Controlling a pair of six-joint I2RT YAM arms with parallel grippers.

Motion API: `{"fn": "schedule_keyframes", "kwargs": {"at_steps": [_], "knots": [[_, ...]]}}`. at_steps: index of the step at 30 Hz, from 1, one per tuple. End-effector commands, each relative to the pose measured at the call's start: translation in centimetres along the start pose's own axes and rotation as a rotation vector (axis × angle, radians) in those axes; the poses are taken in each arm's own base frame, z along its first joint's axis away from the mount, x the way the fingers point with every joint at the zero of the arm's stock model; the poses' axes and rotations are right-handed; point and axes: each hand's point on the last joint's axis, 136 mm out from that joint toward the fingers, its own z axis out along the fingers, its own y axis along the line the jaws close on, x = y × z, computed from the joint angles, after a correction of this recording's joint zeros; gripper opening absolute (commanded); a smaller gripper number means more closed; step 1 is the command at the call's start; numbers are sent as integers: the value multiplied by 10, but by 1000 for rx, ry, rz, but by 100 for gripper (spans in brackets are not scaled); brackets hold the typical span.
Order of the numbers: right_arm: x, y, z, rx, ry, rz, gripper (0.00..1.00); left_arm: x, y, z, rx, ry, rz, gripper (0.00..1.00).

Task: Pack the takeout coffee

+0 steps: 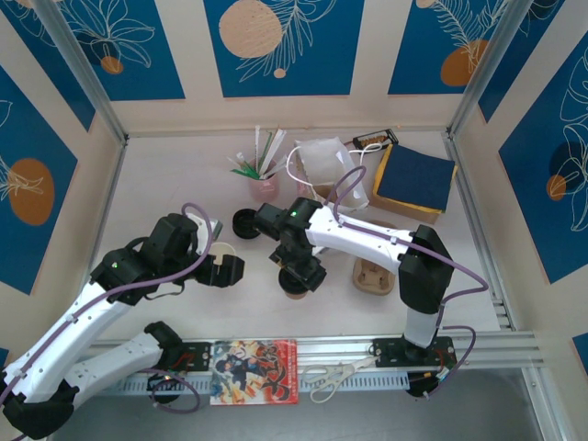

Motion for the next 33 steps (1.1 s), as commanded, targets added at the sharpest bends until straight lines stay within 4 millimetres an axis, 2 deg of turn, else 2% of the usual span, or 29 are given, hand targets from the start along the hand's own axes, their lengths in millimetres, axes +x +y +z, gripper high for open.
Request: {"fn": "schedule_keyframes", "kwargs": {"at_steps": [1,33], "knots": [[3,-13,6,52,34,7,83,-5,-1,-3,5,-20,-11,100],[4,-16,17,75,44,-1,78,-4,-1,-4,9,-19,-16,100]]}}
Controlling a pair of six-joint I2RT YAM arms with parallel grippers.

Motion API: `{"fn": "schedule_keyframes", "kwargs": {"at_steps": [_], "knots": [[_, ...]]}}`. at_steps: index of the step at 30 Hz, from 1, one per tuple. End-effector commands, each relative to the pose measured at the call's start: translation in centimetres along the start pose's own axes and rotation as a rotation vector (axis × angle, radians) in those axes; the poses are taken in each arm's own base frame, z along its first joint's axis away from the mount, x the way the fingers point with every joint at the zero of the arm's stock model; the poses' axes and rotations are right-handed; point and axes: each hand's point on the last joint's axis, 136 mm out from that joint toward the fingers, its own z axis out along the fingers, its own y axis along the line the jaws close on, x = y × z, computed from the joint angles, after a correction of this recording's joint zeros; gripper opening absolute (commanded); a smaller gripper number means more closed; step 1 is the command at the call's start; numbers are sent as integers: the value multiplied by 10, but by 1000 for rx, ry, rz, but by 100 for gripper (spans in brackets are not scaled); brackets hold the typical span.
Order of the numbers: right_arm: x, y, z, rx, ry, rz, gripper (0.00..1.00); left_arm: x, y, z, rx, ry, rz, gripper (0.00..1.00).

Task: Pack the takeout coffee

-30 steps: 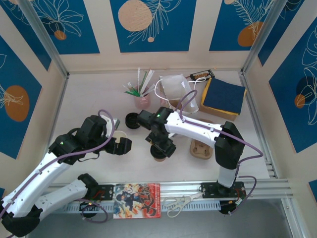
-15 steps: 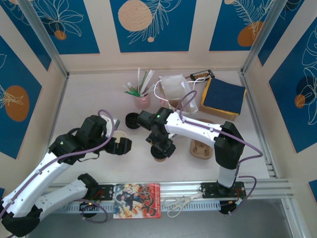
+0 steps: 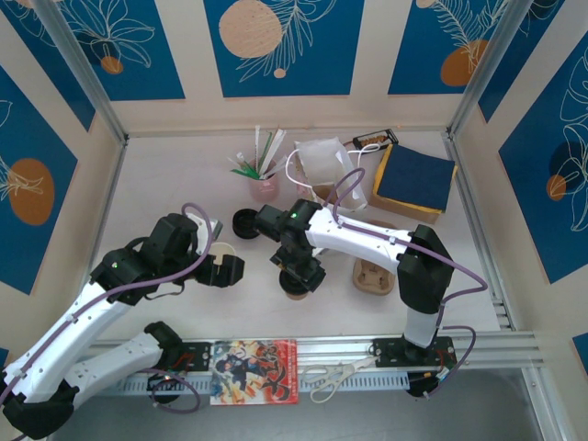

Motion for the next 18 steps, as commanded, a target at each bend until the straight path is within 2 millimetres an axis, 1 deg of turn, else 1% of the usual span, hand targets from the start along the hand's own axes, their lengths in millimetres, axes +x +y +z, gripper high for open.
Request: {"fn": "schedule_keyframes", "kwargs": {"at_steps": [1,6,11,12,14,18], "knots": [[4,-16,11,76,37,13,79,-4,-1,-3,9,-18,-17,100],[4,-17,12,78,41,14,79,-4,-1,-3,10,-18,-15,100],[3,-18,9,73,35,12,77,-4,-1,-3,11,-20,-17,100],[3,-17,9,71,35,10,76,-4,-1,-3,11,-19,-17,100],[4,-17,7,69,33,3,72,-5,-2,-3,12,-20,-16,100],[4,-17,2,71,25,-14,71,-5,-3,-2,17,-17,-19,100]]}}
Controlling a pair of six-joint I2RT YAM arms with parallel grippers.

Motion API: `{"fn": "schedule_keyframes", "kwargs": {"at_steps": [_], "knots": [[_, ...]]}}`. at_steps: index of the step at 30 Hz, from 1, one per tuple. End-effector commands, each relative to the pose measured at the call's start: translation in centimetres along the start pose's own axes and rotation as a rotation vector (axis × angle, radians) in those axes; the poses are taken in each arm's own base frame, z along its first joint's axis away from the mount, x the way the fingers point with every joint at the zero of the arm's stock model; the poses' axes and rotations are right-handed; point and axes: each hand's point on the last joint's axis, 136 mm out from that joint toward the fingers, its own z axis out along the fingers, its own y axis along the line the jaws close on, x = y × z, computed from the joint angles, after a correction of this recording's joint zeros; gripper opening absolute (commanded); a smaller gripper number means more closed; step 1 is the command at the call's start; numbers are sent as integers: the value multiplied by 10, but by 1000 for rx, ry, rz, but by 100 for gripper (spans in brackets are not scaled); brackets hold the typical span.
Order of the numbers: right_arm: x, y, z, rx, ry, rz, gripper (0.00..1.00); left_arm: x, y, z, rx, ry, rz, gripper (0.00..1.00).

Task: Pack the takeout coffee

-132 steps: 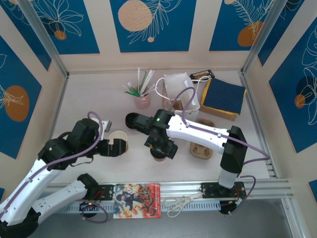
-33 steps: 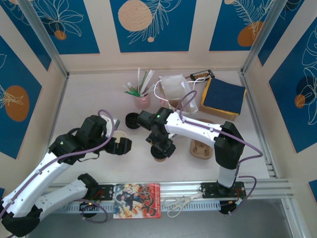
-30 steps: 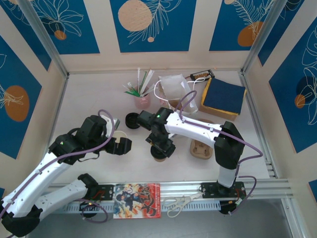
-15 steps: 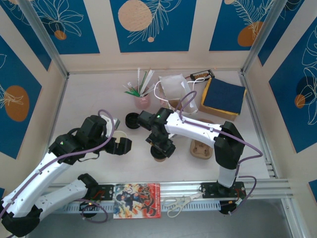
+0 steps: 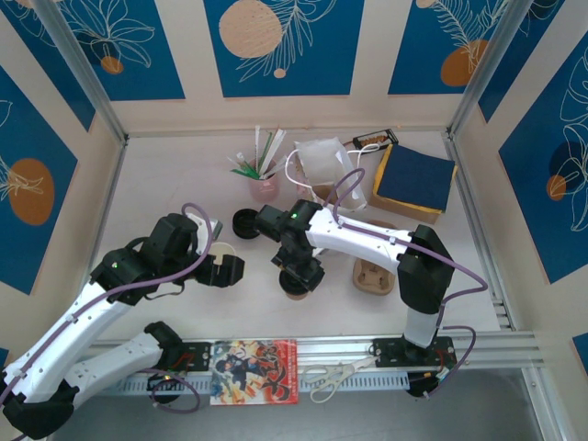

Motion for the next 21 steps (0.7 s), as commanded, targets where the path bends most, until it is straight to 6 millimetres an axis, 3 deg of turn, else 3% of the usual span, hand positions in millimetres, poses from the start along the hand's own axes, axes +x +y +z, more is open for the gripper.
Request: {"fn": "schedule_keyframes", "kwargs": {"at_steps": [1,21], "knots": [[5,-16,1,70,24,-12,71,-5,-2,-2,16,-19,-19,100],[25,-2,-15,86,43,-383,71,-6,0,-2,0,-20,-23,100]]}}
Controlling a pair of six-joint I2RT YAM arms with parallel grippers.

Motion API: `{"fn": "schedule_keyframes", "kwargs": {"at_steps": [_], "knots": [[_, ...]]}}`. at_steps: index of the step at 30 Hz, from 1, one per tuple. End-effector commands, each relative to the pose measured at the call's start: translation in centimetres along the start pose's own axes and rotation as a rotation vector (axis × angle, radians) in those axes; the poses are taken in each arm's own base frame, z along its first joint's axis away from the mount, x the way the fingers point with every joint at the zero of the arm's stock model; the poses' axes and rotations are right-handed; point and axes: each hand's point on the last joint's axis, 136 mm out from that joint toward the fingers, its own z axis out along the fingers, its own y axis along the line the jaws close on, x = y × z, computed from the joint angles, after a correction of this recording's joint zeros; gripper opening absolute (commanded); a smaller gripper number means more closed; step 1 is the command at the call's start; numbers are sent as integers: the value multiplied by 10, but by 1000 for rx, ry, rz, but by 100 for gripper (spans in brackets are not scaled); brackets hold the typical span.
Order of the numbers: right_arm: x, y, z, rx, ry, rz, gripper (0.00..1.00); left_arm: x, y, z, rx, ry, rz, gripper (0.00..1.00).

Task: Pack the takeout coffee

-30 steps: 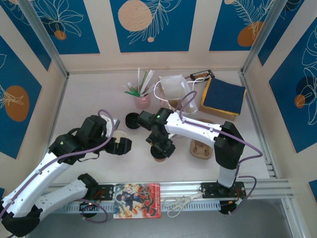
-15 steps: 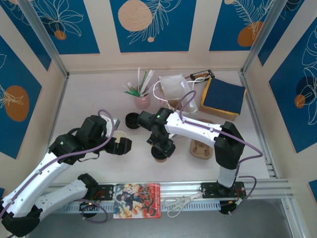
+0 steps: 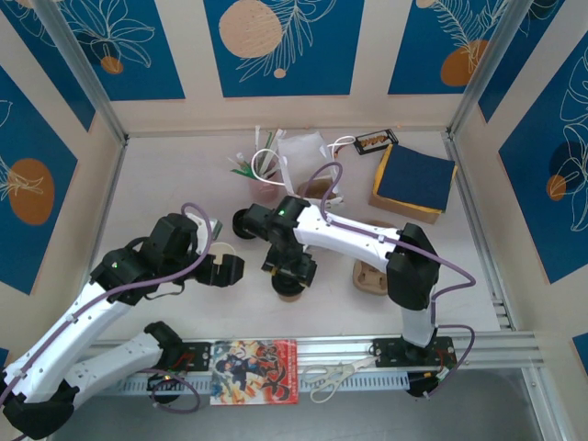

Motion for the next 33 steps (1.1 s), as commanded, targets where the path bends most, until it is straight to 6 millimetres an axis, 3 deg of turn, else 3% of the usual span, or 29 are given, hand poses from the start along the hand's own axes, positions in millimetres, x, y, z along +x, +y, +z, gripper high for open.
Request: {"fn": "schedule_keyframes", "kwargs": {"at_steps": [1,26,33], "knots": [[9,-10,-5,43,26,-58,71,-6,0,-3,1,-21,-15,100],[5,-25,-39,-26,-34,-84,71,-8,-2,-3,9,-28,-48,100],[10,-12,-38,-51,-16,-206,71,-8,-1,-1,5,-29,-52,100]]}}
